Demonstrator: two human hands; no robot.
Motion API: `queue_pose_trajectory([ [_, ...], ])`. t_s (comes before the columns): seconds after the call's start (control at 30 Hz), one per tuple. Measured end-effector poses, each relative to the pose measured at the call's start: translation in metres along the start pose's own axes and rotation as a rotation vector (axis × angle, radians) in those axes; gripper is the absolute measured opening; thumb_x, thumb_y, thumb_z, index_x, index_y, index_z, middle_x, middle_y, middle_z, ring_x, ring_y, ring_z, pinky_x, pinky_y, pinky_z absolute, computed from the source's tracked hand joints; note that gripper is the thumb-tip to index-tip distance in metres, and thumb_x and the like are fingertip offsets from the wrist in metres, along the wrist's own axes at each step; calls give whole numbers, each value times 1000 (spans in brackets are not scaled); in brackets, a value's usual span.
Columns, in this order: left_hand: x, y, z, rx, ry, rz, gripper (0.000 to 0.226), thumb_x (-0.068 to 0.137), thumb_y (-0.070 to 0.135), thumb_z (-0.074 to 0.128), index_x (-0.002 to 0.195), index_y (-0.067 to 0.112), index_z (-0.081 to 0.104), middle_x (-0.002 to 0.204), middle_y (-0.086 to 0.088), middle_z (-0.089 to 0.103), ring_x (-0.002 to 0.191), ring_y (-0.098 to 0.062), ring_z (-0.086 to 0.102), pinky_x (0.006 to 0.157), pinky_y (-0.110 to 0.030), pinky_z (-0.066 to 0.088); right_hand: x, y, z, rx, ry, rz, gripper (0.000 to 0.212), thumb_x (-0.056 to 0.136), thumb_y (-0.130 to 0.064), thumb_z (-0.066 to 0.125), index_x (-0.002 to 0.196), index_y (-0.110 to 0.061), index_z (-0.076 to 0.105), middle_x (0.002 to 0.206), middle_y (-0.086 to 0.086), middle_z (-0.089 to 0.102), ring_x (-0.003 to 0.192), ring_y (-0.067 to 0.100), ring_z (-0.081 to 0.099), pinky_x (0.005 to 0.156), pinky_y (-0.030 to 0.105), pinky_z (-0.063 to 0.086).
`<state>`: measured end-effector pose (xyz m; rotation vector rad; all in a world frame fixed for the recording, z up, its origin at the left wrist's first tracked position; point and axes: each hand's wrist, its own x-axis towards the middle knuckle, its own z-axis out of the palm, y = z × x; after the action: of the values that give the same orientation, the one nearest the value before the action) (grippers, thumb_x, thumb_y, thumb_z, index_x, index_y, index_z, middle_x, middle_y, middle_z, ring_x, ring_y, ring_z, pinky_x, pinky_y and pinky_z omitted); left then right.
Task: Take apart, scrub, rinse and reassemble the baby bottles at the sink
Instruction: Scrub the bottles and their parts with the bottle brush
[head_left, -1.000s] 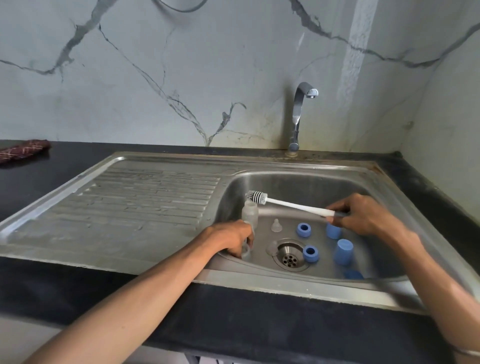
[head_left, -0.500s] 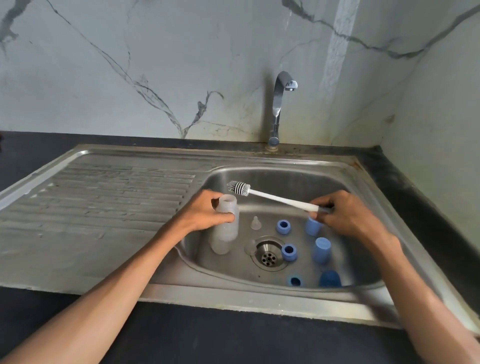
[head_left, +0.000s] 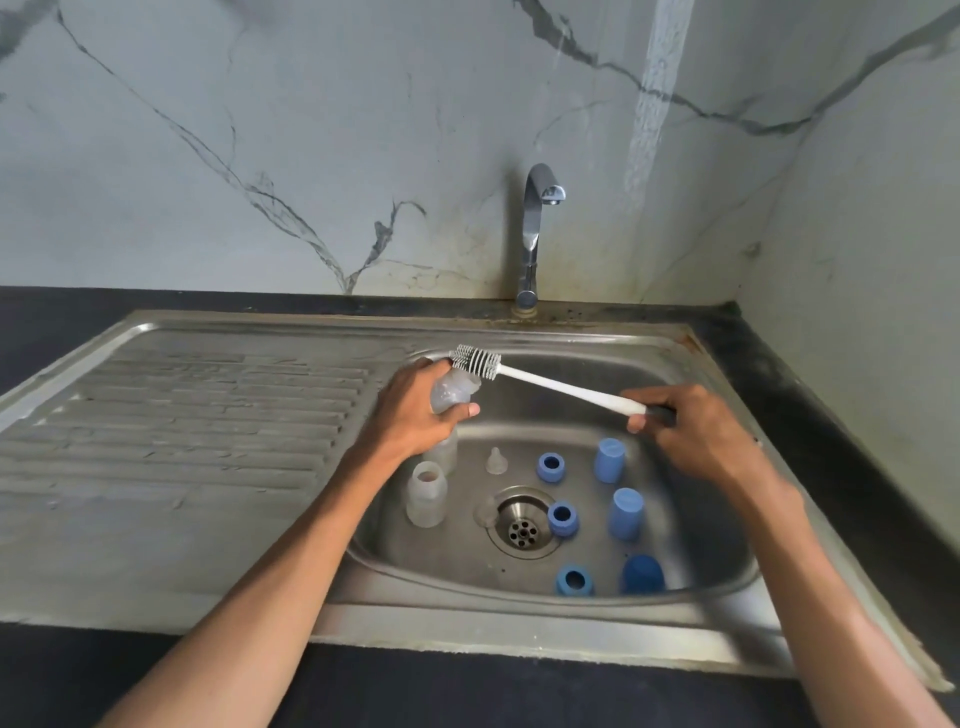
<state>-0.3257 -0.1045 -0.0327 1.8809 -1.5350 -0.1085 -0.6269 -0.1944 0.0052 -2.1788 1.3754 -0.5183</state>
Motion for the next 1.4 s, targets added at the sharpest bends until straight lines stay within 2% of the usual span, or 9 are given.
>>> queue_pose_trajectory([
  [0.13,1,-7,-4,-57,79,74,40,76,29,84,111,19,66,99,4,53,89,-15,54,77,-27,41,1,-1,0,6,4,4,37,94,-16,66,128,-29,65,117,4,69,95,17,59,86,27,42],
  [0.27,6,-13,-4,-148,145,54,54,73,25,87,123,25,66,106,2,58,97,-13,56,89,-27,45,1,0,-4,-39,51,0,36,92,-17,69,125,-31,68,116,2,71,100,19,62,88,28,45],
  [0.37,6,-11,-1,-190,65,71,62,68,22,90,125,23,67,109,6,61,101,-11,57,93,-23,44,1,1,-3,-84,49,9,36,91,-16,70,123,-33,69,115,1,72,99,19,63,88,30,48],
  [0.57,3,0,2,86,-89,121,76,57,34,95,126,37,65,117,7,70,110,-13,60,98,-29,47,-4,-5,4,-177,44,3,38,90,-12,70,124,-28,69,123,1,69,113,24,63,102,38,48],
  [0.8,6,1,6,11,-131,73,67,66,16,90,127,23,64,119,2,67,110,-15,58,91,-23,43,-6,-6,9,-290,-7,-26,30,96,-22,59,122,-37,64,115,0,69,103,24,61,94,45,49],
  [0.93,3,-1,1,31,-71,118,65,66,26,90,126,27,64,115,5,68,105,-15,62,92,-29,49,-2,-4,11,-228,57,-40,38,91,-12,67,124,-32,68,116,4,71,105,26,65,99,43,50],
  [1.03,0,2,3,-72,-208,67,66,69,32,90,128,23,61,113,5,66,102,-14,61,88,-27,48,-3,-8,9,-241,178,-203,47,81,0,73,116,-32,73,108,-3,74,103,26,68,102,51,47],
  [1.2,2,7,0,-27,-118,189,58,76,36,84,125,21,58,115,8,61,98,-8,53,81,-19,37,-11,-19,5,-308,209,-220,37,91,-17,67,121,-38,68,117,-3,72,111,26,65,97,44,43],
  [1.4,8,-4,3,-17,-22,242,66,73,34,84,127,27,47,125,5,58,111,-21,56,96,-42,46,-9,-18,11,-328,-11,-67,37,100,-29,53,135,-40,56,125,0,67,117,25,59,103,44,43],
])
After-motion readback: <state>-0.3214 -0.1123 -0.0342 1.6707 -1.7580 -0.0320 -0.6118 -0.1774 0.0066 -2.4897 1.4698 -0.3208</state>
